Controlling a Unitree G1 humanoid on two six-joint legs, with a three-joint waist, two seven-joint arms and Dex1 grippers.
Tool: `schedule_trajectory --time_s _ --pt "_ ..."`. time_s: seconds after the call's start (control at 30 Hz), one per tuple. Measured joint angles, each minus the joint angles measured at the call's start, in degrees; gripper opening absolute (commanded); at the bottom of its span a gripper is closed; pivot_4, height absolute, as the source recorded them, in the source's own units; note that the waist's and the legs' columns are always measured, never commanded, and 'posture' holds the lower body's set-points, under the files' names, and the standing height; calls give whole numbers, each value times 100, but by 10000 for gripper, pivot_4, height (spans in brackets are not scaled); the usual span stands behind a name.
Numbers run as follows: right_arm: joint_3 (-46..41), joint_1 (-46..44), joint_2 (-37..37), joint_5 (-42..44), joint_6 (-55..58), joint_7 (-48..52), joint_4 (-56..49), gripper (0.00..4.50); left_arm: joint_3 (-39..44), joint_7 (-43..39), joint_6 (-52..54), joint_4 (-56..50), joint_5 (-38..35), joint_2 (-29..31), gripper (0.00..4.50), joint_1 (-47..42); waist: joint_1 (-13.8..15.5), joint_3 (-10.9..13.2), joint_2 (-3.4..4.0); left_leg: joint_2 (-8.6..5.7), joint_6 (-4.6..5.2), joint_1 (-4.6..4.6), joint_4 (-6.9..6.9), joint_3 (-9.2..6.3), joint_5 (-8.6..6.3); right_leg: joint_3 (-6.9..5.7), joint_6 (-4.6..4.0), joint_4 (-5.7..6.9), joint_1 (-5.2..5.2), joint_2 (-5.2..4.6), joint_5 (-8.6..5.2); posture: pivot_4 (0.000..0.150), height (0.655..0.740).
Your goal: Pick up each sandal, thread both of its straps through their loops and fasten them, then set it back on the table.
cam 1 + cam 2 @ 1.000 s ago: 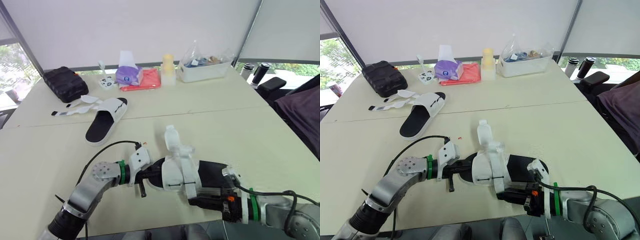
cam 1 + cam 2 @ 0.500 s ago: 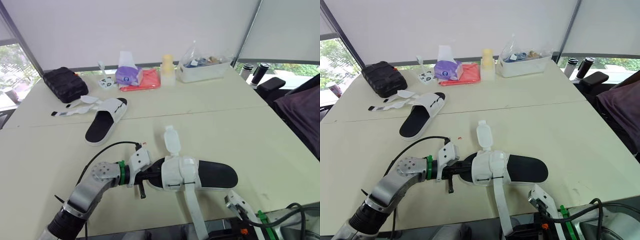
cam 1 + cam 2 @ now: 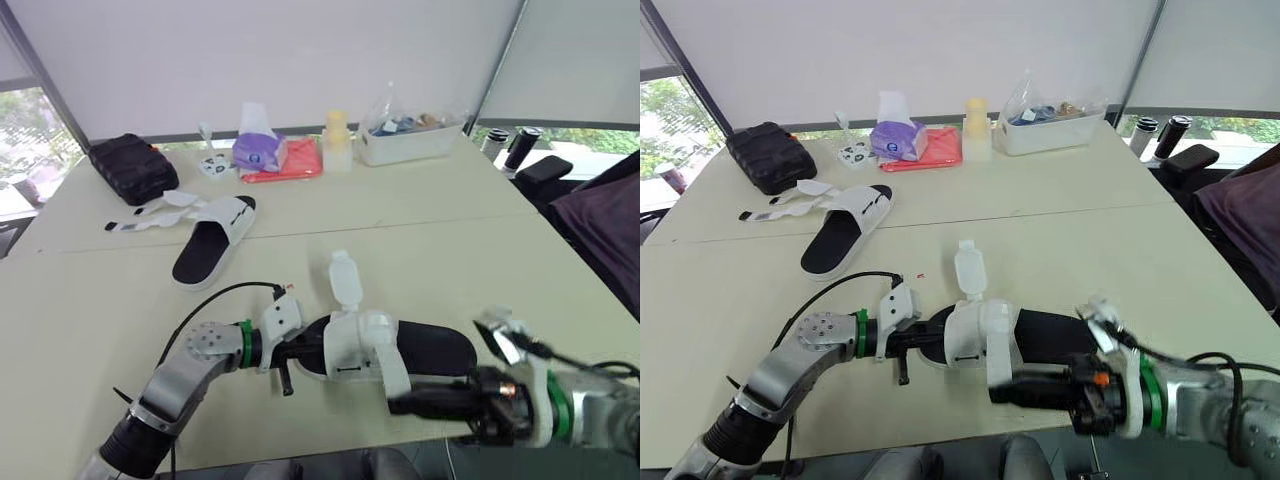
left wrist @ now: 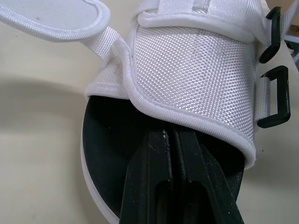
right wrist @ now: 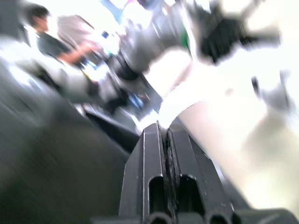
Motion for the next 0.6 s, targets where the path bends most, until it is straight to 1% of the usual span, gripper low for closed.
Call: schedule_trajectory --time_s 0.07,0.13,0.3,0.43,0.53,0.6 --pt "185 -210 19 334 40 -310 119 734 -9 1 -33 16 19 -3 1239 -12 -6 0 0 -1 2 -2 0 -1 -1 -1 0 -1 -1 -1 0 1500 7400" --pt "385 -451 191 534 40 -653 282 734 -18 15 -53 28 41 -7 1239 -16 -10 0 0 -1 1 -2 0 1 -1 -1 0 -3 -2 -2 0 1500 7400" --pt "842 -1283 895 776 -50 -1689 1073 734 -54 50 -73 40 62 -53 1239 -24 -20 -1 3 -1 1 -1 0 4 0 2 0 -1 -4 -2 1 1500 7400" --pt "899 -1503 1057 807 11 -2063 1428 734 -75 65 -75 41 62 -62 1239 -21 -12 -1 3 -1 1 -4 0 0 0 1 -1 0 -6 -1 1 1500 7400" --pt "888 -1550 1263 859 9 -2283 1702 9626 -77 67 -76 41 62 -61 1239 -24 -23 -2 4 -1 1 -5 0 2 0 3 -1 1 -11 -1 1 1500 7400" --pt "857 -1565 1292 923 11 -2340 1801 19195 -77 74 -77 39 62 -61 1239 -23 -22 -3 7 -1 1 -5 0 2 -1 3 -1 3 -11 -1 1 1500 7400"
